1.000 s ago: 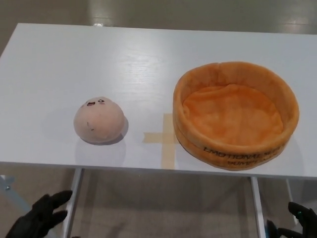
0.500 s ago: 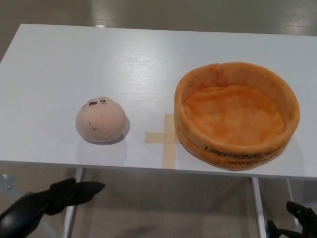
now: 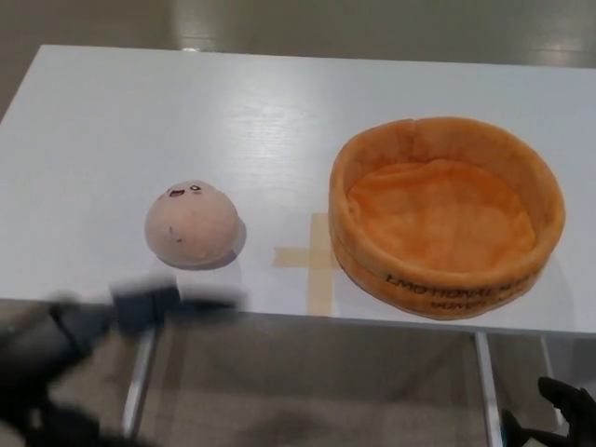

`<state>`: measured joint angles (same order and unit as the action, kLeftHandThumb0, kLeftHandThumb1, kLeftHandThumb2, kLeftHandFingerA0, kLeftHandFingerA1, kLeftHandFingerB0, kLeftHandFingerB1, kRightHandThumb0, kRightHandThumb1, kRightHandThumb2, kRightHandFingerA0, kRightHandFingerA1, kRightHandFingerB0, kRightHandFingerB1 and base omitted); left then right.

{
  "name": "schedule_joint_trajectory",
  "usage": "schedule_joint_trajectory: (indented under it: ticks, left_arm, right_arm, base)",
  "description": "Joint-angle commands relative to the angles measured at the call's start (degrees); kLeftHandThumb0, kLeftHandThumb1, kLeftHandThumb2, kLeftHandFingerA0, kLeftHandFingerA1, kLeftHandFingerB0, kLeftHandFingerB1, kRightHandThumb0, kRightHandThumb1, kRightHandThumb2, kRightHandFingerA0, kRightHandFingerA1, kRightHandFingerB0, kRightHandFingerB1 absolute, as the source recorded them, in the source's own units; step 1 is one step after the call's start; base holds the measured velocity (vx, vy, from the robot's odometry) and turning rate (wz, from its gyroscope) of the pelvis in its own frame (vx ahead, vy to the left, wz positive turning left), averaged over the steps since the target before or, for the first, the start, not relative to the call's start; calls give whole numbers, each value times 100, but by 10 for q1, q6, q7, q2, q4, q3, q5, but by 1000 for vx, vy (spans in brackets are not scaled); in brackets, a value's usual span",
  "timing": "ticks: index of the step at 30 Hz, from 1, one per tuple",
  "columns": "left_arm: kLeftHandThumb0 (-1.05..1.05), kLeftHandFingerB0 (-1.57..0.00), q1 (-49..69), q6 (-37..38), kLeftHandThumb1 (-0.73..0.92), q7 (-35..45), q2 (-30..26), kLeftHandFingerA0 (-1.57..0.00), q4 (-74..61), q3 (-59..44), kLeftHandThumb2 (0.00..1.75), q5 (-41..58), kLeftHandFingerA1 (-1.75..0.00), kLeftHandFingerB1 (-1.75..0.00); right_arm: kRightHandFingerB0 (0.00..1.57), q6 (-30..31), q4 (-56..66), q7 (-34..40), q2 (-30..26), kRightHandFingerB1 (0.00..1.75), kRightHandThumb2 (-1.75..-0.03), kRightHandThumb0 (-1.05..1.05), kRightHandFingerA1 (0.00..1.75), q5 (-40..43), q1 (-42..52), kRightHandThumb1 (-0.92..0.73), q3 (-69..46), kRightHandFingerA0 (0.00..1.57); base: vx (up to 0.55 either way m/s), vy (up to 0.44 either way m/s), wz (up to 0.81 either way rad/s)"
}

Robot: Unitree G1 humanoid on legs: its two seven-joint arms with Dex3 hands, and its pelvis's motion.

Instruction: Use the left hand to pick up the pink round toy on the left and place it inside the orange plate on the desk.

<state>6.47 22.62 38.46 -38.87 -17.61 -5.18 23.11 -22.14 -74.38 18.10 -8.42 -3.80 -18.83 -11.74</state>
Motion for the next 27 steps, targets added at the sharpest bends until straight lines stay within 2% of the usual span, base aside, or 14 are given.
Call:
schedule_joint_trajectory:
  ticks: [1,4,6,7,8,11,12,15,23,24,27]
  left_arm:
    - [-17,-10,-94,-12,40,-53,40,-4,56,-23,60,-43,-22,-30]
    - [-17,-10,-99,-11,40,-47,48,-4,61,-27,60,-48,-22,-30]
    - [-16,-9,-138,3,38,-63,57,-2,109,-22,61,-91,-21,-29]
    - [-11,-6,-189,5,36,-80,58,0,174,-6,64,-140,-14,-30]
    - [-13,-8,-222,17,35,-100,55,0,220,5,64,-189,-14,-31]
    - [-9,-7,-260,41,38,-138,48,0,285,29,65,-270,-8,-31]
    - [-8,-9,-267,47,38,-148,46,0,300,37,64,-287,-6,-31]
    - [-11,-10,-292,37,38,-172,43,0,350,68,65,-331,-4,-32]
    - [-9,-10,-340,34,37,-223,51,0,435,119,63,-388,-4,-32]
    - [-10,-9,-350,31,37,-229,52,0,451,129,64,-396,-3,-32]
    - [-10,-8,-374,27,37,-239,54,0,491,151,64,-411,-4,-31]
  right_arm:
    - [30,-8,-5,-2,-6,68,-82,-33,103,1,7,-39,0,44]
    - [30,-8,-6,-2,-6,68,-82,-33,103,1,7,-39,0,44]
    - [31,-8,-6,-5,-7,71,-82,-36,105,2,7,-39,-1,44]
    - [30,-4,-6,-4,-8,68,-82,-35,99,0,7,-40,2,44]
    - [31,-2,-6,-2,-7,66,-92,-35,86,-1,6,-35,3,53]
    - [30,-2,-7,-7,-5,65,-92,-35,86,4,10,-34,-1,52]
    - [31,-5,-7,-9,-5,69,-83,-35,101,5,14,-38,-1,44]
    - [30,-11,-7,-18,-5,70,-84,-36,103,0,23,-38,4,41]
    - [31,2,-9,-16,-9,67,-80,-33,95,-8,21,-38,12,42]
    - [31,2,-9,-18,-9,66,-90,-33,85,-7,20,-34,11,49]
    - [31,1,-8,-25,-9,65,-92,-34,83,-2,18,-32,8,48]
  base:
    - [0,0,0]
    - [0,0,0]
    - [0,0,0]
    - [0,0,0]
    - [0,0,0]
    - [0,0,0]
    - [0,0,0]
    - [0,0,0]
    - [0,0,0]
    - [0,0,0]
    - [0,0,0]
